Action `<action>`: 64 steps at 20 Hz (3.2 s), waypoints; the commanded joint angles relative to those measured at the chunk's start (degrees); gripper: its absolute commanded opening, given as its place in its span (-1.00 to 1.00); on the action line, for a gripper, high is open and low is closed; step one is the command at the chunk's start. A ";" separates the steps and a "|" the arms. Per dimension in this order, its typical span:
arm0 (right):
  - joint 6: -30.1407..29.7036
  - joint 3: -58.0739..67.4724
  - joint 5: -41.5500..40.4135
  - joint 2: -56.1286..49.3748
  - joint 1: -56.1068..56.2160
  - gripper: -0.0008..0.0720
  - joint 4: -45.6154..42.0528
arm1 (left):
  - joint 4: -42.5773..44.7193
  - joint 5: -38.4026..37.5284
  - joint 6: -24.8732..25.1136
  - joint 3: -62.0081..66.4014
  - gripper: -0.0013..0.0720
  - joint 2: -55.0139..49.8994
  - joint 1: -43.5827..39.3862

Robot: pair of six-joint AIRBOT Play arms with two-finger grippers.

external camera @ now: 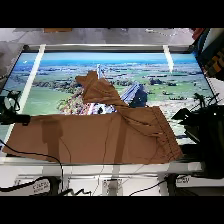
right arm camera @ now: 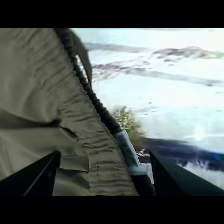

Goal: Fold the clothes and pants, and hang the long-sleeved shirts on hangers.

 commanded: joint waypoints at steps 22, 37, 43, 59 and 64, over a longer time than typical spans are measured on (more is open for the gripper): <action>-19.50 1.27 -4.68 -12.94 8.13 -0.88 9.99 | -62.12 11.43 7.45 11.47 0.77 -19.65 -17.14; -19.37 1.27 -1.99 -12.81 8.13 -0.88 9.86 | -61.83 28.06 7.61 16.09 -0.93 -24.96 -23.91; -18.43 1.25 -8.72 -4.00 6.84 -0.88 10.19 | -45.24 28.00 7.61 18.45 -0.93 -10.80 -22.67; -16.63 -6.19 -10.78 5.44 6.84 -0.88 8.20 | -29.92 5.18 8.70 19.45 -0.93 4.70 -34.05; -16.63 -6.19 -10.80 5.44 6.84 -0.88 8.22 | -36.79 24.55 10.84 19.47 -0.93 -8.96 -39.93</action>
